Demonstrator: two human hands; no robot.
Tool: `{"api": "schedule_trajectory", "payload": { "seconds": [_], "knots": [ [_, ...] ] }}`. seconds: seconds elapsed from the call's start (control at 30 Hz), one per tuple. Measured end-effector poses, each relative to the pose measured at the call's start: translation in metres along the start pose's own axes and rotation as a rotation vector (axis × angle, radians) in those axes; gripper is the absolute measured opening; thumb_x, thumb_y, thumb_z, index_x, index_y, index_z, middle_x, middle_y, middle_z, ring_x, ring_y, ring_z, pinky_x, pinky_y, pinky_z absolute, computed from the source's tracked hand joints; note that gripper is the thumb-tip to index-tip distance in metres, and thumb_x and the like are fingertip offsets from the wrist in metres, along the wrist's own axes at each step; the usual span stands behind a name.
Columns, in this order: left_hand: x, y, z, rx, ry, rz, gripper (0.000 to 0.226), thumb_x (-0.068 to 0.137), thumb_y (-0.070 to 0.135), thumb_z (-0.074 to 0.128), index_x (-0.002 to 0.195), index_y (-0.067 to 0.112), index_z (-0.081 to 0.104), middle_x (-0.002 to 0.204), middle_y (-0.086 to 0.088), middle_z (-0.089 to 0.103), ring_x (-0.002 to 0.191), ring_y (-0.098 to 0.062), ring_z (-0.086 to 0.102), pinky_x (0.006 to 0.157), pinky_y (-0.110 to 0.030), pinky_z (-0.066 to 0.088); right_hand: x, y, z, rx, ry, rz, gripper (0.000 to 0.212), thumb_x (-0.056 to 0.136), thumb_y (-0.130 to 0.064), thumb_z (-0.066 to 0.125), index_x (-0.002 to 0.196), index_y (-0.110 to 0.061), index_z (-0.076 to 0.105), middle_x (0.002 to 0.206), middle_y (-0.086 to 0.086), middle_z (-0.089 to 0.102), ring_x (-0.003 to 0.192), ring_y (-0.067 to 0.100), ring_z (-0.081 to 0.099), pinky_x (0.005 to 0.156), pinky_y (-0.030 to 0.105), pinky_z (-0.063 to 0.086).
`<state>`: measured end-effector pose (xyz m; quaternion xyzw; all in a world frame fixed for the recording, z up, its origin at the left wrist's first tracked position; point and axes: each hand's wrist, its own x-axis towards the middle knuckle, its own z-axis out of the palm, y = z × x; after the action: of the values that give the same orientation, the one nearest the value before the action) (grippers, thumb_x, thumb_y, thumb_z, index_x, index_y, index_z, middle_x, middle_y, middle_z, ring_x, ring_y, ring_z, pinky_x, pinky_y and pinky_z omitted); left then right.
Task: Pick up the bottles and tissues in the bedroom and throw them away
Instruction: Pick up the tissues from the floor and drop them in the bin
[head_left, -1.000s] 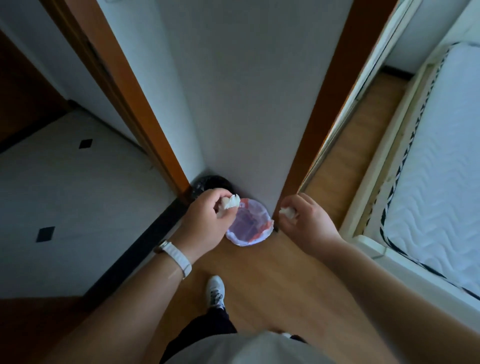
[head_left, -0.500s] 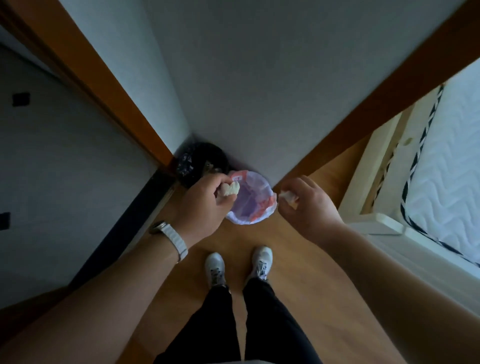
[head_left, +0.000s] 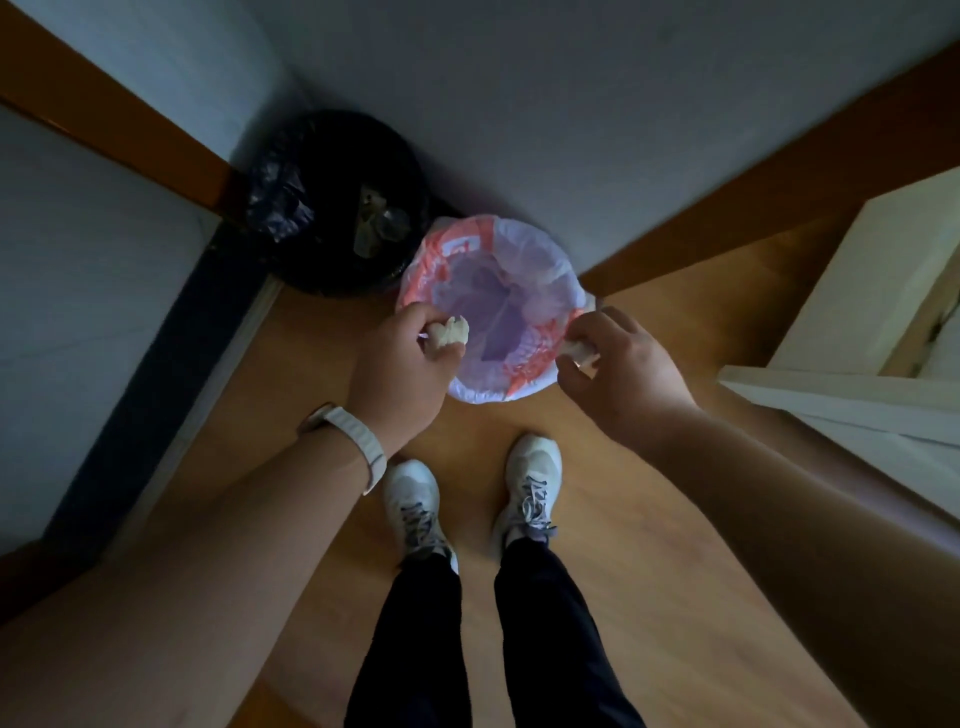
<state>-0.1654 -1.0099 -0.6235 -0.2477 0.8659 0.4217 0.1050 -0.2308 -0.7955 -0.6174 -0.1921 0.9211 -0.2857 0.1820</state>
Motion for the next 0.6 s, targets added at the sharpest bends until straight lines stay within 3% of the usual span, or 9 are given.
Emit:
{"api": "schedule_trajectory", "payload": {
  "seconds": [0.17, 0.33, 0.5, 0.6],
  "knots": [
    [0.038, -0.069, 0.053, 0.14, 0.016, 0.059, 0.017, 0.084, 0.022, 0.07, 0.1, 0.017, 0.066, 0.083, 0.005, 0.065, 0.077, -0.019, 0.062, 0.066, -0.035, 0.052, 0.021, 0.063, 0.077, -0.029, 0.004, 0.013, 0.018, 0.079, -0.014, 0.069, 0.096, -0.009, 0.065, 0.096, 0.011, 0.062, 0.073, 0.034, 0.061, 0.059, 0.04, 0.052],
    [0.061, -0.114, 0.09, 0.307, -0.039, 0.144, 0.018, 0.085, 0.027, 0.069, 0.1, 0.016, 0.065, 0.089, 0.001, 0.068, 0.081, -0.023, 0.062, 0.063, -0.03, 0.044, 0.033, 0.101, 0.129, -0.152, -0.041, -0.029, 0.02, 0.079, -0.017, 0.068, 0.098, -0.011, 0.065, 0.098, 0.008, 0.063, 0.079, 0.035, 0.061, 0.059, 0.035, 0.049],
    [0.06, -0.122, 0.096, 0.354, -0.119, 0.188, 0.033, 0.086, 0.03, 0.069, 0.115, 0.013, 0.065, 0.109, -0.005, 0.069, 0.099, -0.027, 0.063, 0.079, -0.039, 0.052, 0.031, 0.108, 0.138, -0.218, -0.102, -0.025, 0.027, 0.08, -0.024, 0.068, 0.104, -0.012, 0.065, 0.104, 0.008, 0.065, 0.089, 0.036, 0.062, 0.068, 0.038, 0.048],
    [0.049, -0.111, 0.081, 0.402, -0.122, 0.237, 0.039, 0.084, 0.028, 0.069, 0.118, 0.011, 0.065, 0.109, -0.009, 0.07, 0.095, -0.032, 0.065, 0.076, -0.039, 0.053, 0.021, 0.096, 0.119, -0.255, -0.125, -0.022, 0.029, 0.082, -0.029, 0.065, 0.106, -0.013, 0.064, 0.104, 0.007, 0.065, 0.092, 0.035, 0.061, 0.073, 0.039, 0.047]
  ]
}}
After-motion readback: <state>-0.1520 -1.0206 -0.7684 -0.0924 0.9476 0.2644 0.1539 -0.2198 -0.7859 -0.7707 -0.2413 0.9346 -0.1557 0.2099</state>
